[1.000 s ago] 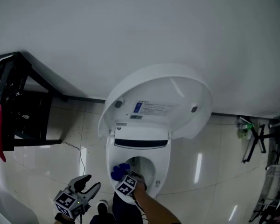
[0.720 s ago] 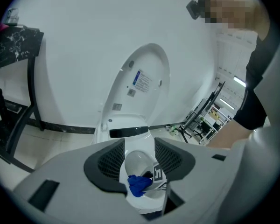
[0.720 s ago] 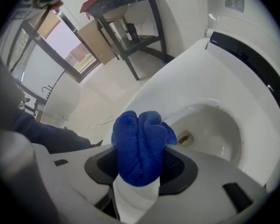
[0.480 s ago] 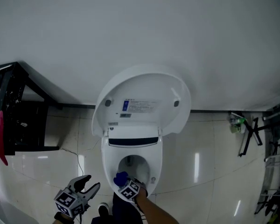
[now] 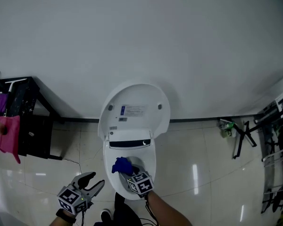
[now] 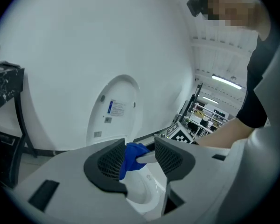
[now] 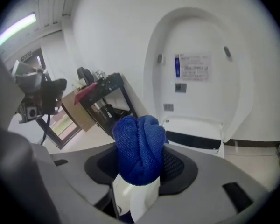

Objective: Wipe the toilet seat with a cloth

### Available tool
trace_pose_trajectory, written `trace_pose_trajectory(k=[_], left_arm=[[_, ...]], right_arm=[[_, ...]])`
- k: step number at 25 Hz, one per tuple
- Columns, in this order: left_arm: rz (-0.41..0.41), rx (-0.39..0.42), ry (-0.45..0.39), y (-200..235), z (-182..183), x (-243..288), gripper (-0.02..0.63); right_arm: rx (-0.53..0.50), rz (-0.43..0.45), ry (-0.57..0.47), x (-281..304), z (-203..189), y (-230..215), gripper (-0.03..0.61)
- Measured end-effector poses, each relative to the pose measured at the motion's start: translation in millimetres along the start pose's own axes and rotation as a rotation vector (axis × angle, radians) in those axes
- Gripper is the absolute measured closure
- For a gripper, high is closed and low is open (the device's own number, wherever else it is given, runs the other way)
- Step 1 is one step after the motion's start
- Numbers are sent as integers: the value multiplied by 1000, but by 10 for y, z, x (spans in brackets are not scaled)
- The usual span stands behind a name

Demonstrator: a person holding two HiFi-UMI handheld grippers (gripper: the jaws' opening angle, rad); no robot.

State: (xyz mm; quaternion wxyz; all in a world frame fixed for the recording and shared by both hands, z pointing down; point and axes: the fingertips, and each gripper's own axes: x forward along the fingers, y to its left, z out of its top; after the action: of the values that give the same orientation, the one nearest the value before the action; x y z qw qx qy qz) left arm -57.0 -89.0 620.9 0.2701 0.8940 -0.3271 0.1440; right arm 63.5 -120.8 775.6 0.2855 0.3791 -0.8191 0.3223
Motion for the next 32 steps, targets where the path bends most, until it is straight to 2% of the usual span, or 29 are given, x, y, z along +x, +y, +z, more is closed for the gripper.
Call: trace_pose_trajectory(k=[4, 9, 15, 21, 24, 32], left_arm=[[-33, 68, -53, -319, 320, -441, 403], [-66, 155, -137, -763, 651, -1165, 403], [-124, 189, -189, -1435, 796, -2129, 403], [-153, 203, -220, -1811, 687, -2723, 403], [-165, 196, -222, -1970, 670, -2875, 403], [-161, 185, -247, -2247, 685, -2944, 403]], right_arm=[[1, -8, -153, -834, 497, 450, 356], [-3, -30, -351, -1934, 901, 1108, 356], [3, -63, -520, -3175, 963, 2048, 356], [4, -96, -584, -3956, 716, 2765, 356], [24, -72, -602, -4216, 616, 3063, 356], [6, -42, -644, -4590, 543, 3242, 360]])
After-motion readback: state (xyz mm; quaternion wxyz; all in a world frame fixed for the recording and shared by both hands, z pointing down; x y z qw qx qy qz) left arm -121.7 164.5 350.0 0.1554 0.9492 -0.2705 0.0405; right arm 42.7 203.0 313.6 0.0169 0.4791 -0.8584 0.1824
